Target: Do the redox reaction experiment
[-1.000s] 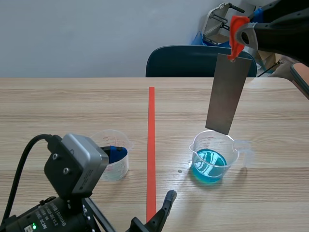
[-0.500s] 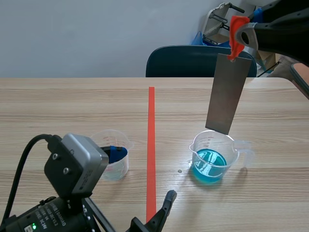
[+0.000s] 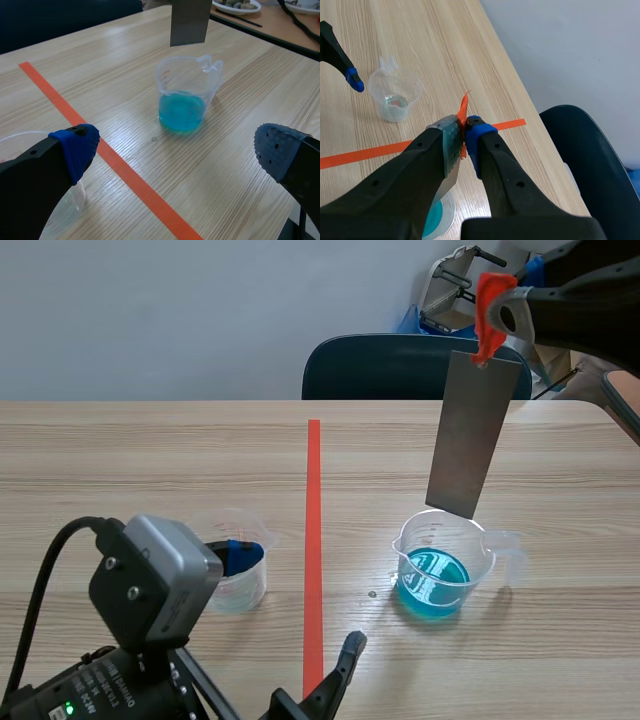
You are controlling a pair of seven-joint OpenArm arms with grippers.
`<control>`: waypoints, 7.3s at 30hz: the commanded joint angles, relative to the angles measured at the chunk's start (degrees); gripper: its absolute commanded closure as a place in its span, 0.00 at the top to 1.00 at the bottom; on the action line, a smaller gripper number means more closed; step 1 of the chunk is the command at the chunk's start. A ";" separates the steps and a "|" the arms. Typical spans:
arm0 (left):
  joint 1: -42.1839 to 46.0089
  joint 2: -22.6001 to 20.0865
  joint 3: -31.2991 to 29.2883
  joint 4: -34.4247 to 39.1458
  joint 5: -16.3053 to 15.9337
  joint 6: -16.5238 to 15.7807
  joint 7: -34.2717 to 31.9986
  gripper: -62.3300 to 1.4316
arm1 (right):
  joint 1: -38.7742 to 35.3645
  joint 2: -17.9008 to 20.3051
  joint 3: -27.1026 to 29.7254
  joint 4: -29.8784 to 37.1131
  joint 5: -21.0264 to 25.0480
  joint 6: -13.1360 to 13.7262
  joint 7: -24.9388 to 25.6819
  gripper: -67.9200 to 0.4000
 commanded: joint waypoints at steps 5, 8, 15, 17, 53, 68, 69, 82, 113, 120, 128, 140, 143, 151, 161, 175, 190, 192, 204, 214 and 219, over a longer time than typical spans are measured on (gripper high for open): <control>-0.02 0.59 0.22 0.90 -0.20 -0.17 -1.05 0.69 | 0.68 0.35 0.81 0.52 0.44 0.35 0.85 0.02; -0.02 0.85 0.24 0.87 -0.20 -0.11 -1.49 0.35 | 0.68 0.37 0.81 0.52 0.44 0.35 0.83 0.02; -4.72 4.52 0.39 -2.89 -0.17 -0.31 -1.51 0.07 | 0.68 0.37 0.81 0.52 0.44 0.35 0.63 0.02; -6.86 6.19 0.44 -5.46 -0.17 -0.90 -0.33 0.07 | 0.68 0.37 0.81 0.52 0.44 0.35 0.63 0.02; -28.13 25.53 6.82 -29.46 2.93 -4.37 5.29 0.06 | 0.68 0.37 0.81 0.52 0.44 0.35 0.63 0.02; -24.39 21.64 6.54 -25.24 2.86 -3.39 5.14 0.06 | 0.68 0.37 0.81 0.52 0.44 0.35 0.63 0.02; -23.34 20.68 6.16 -24.00 2.86 -3.39 5.07 0.06 | 0.68 0.37 0.81 0.52 0.44 0.35 0.63 0.02; -1.27 5.81 -5.14 -2.03 2.89 -3.17 4.28 0.13 | 0.68 0.37 0.81 0.52 0.44 0.35 0.63 0.02; 39.85 3.69 -37.68 25.44 -0.63 4.55 5.55 1.00 | 0.68 0.37 0.81 0.52 0.44 0.35 0.66 0.02; 39.82 4.22 -38.34 25.44 -1.92 4.55 5.88 1.00 | 0.68 0.37 0.81 0.52 0.44 0.35 0.63 0.02; 39.82 4.22 -38.34 25.44 -3.26 4.55 5.92 1.00 | 0.68 0.37 0.81 0.52 0.44 0.35 0.63 0.02; 39.80 4.22 -38.34 25.44 -3.21 4.55 5.49 1.00 | 0.68 0.37 0.81 0.52 0.44 0.35 0.63 0.02; 39.76 4.22 -38.34 25.44 -3.21 4.50 5.27 1.00 | 0.68 0.37 0.81 0.52 0.44 0.35 0.63 0.02; 39.67 4.22 -38.34 25.44 -3.21 4.50 5.27 1.00 | 0.68 0.37 0.81 0.52 0.44 0.35 0.63 0.02; 39.67 4.22 -38.34 25.44 -3.21 4.48 5.27 1.00 | 0.68 0.37 0.81 0.52 0.44 0.35 0.63 0.02; 39.67 4.22 -38.34 25.44 -3.21 4.50 5.27 1.00 | 0.68 0.37 0.81 0.52 0.44 0.35 0.63 0.02; 39.67 4.22 -38.34 25.44 -3.19 4.50 5.27 1.00 | 0.68 0.37 0.81 0.52 0.44 0.35 0.63 0.02; 39.67 4.22 -38.34 25.44 -3.19 4.50 5.27 1.00 | 0.68 0.37 0.81 0.52 0.44 0.35 0.63 0.02; 39.67 4.22 -38.34 25.44 -3.19 4.50 5.27 1.00 | 0.68 0.37 0.81 0.52 0.44 0.35 0.63 0.02; 39.67 4.22 -38.34 25.44 -3.19 4.50 5.29 1.00 | 0.68 0.37 0.81 0.52 0.44 0.35 0.61 0.02; 39.67 4.22 -38.34 25.44 -3.19 4.50 5.29 1.00 | 0.68 0.37 0.81 0.52 0.44 0.35 0.61 0.02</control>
